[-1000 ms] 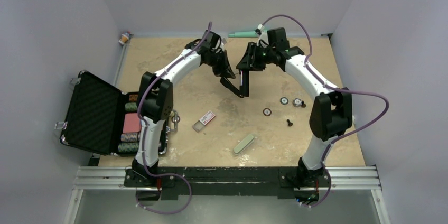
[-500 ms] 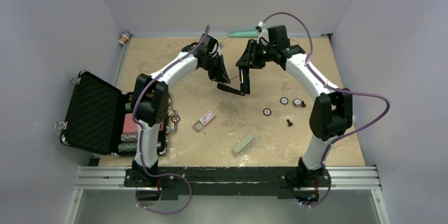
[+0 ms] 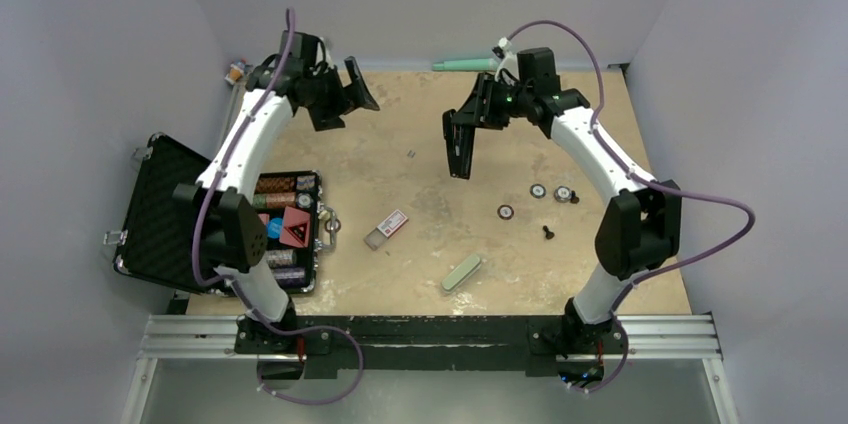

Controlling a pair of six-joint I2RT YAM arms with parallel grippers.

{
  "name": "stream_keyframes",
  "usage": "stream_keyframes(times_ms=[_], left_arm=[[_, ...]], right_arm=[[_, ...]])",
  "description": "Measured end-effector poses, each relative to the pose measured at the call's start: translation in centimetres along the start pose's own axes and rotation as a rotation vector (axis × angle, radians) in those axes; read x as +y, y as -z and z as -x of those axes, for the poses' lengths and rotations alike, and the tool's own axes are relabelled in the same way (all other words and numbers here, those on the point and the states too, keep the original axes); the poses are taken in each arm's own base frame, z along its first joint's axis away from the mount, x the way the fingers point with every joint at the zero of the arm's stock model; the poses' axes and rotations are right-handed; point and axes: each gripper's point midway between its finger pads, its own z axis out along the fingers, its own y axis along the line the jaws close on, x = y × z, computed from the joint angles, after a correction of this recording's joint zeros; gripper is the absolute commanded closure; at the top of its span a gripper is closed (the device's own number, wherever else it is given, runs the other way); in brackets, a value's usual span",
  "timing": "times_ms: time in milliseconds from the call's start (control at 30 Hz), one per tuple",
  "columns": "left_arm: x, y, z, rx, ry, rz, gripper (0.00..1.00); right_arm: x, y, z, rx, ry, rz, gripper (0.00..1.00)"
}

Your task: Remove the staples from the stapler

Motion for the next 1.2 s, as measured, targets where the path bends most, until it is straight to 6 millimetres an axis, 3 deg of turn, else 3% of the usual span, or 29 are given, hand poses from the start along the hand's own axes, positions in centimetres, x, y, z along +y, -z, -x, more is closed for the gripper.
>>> stream_keyframes(times_ms=[67, 167, 467, 567, 833, 933, 1067, 1200], left_arm=[[-0.6, 2.1, 0.1, -0.042, -0.016, -0.029, 0.00], [-2.0, 4.0, -1.4, -0.058, -0.045, -0.098, 0.00], [-2.8, 7.3, -4.7, -0.084, -0.104, -0.202, 0.00], [-4.5, 9.4, -4.9, -0.107, -0.156, -0.289, 0.00], [-11.0, 16.1, -6.0, -0.154, -0.273, -0.662, 0.00], [-13.3, 18.2, -5.9, -0.179, -0.292, -0.803, 0.00], [-15.2, 19.7, -5.9, -0.174, -0.313, -0.953, 0.00], [-16.7, 20.4, -6.2, -0.140, -0.337, -1.052, 0.00]], right_arm=[[0.5, 0.3, 0.5, -0.019, 0.008, 0.011, 1.00], [0.8, 0.3, 0.7, -0.029, 0.004, 0.025, 1.00], [2.7, 0.6, 1.5, -0.050, -0.016, 0.110, 1.00], [4.3, 1.3, 1.8, -0.059, -0.013, 0.170, 1.00], [10.8, 4.8, 3.9, -0.114, -0.005, 0.425, 1.00], [14.2, 6.8, 5.1, -0.147, -0.001, 0.554, 1.00], [18.3, 9.5, 5.8, -0.182, 0.016, 0.701, 1.00], [21.8, 11.0, 5.6, -0.171, 0.024, 0.797, 1.00]])
